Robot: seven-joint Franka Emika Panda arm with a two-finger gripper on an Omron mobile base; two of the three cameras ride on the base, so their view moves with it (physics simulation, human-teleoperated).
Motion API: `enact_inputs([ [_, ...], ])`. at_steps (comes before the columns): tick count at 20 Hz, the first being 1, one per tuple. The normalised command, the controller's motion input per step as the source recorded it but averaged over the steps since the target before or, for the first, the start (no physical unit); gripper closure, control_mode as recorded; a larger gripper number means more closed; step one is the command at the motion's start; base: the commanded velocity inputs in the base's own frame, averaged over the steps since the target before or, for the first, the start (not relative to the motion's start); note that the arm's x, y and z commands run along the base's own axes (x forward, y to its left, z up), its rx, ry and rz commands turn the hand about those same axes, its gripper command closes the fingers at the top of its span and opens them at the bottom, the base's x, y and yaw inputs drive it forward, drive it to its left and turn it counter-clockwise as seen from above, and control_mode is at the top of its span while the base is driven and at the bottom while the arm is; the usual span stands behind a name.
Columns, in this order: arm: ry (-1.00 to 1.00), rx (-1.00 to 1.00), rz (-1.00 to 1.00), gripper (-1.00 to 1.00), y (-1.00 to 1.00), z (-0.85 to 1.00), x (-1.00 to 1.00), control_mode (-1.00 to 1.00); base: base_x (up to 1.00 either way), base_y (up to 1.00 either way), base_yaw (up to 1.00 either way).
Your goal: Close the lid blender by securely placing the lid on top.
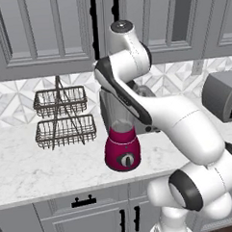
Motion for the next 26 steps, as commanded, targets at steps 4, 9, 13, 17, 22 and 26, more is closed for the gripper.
enact_inputs([
  [4, 0.05, 0.0, 0.0, 1.0, -0.01, 0.0, -0.13, -1.0, 0.0, 0.0, 0.0],
  [9, 0.01, 0.0, -0.02, 1.0, -0.12, 0.0, 0.02, -1.0, 0.0, 0.0, 0.0],
  [13, 0.0, 0.0, -0.05, 1.0, -0.14, 0.0, 0.23, -1.0, 0.0, 0.0, 0.0],
  [17, 0.0, 0.0, -0.04, 1.0, -0.05, 0.0, 0.24, -1.0, 0.0, 0.0, 0.0],
  [22, 0.0, 0.0, -0.03, 1.0, 0.0, -0.06, 0.1, -1.0, 0.0, 0.0, 0.0],
  [26, 0.0, 0.0, -0.04, 1.0, 0.0, -0.15, 0.0, -1.0, 0.0, 0.0, 0.0],
])
